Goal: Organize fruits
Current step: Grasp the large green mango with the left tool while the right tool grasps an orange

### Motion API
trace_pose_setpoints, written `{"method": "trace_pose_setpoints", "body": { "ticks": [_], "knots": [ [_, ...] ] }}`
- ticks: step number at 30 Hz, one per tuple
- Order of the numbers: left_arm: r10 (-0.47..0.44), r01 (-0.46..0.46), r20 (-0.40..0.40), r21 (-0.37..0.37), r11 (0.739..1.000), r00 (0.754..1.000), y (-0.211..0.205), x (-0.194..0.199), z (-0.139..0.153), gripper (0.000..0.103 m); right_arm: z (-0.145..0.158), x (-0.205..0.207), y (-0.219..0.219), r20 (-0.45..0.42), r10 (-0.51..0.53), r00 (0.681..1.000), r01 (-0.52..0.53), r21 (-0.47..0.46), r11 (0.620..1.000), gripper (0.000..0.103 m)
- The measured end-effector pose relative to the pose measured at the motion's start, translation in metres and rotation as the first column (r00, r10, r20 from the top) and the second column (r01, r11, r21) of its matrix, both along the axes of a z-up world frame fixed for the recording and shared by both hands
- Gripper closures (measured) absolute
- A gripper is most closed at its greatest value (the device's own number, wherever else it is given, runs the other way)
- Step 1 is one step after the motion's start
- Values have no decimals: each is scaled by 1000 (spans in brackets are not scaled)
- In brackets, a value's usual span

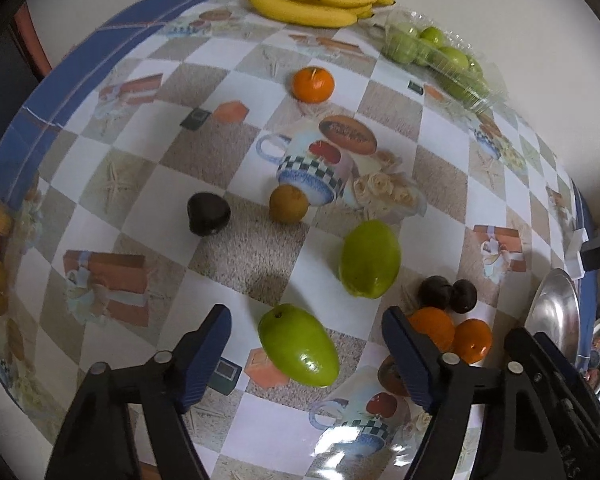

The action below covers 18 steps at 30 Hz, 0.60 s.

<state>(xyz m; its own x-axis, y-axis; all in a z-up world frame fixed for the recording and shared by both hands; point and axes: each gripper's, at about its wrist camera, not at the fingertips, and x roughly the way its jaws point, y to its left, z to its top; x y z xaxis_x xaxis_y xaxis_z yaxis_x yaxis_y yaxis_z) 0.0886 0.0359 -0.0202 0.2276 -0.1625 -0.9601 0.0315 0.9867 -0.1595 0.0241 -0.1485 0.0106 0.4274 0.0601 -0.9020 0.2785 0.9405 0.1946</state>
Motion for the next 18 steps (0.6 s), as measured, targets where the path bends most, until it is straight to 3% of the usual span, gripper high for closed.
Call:
{"method": "trace_pose_setpoints", "body": {
  "ticks": [4,18],
  "knots": [
    [8,-8,-22,-8,1000,1000,2,0,-6,30,-10,1,1,-28,1,1000,-1,2,1000,57],
    [20,-22,-72,-30,999,997,3,-1,-18,46,-35,6,4,-90,0,996,3,35,999,61]
  ]
}}
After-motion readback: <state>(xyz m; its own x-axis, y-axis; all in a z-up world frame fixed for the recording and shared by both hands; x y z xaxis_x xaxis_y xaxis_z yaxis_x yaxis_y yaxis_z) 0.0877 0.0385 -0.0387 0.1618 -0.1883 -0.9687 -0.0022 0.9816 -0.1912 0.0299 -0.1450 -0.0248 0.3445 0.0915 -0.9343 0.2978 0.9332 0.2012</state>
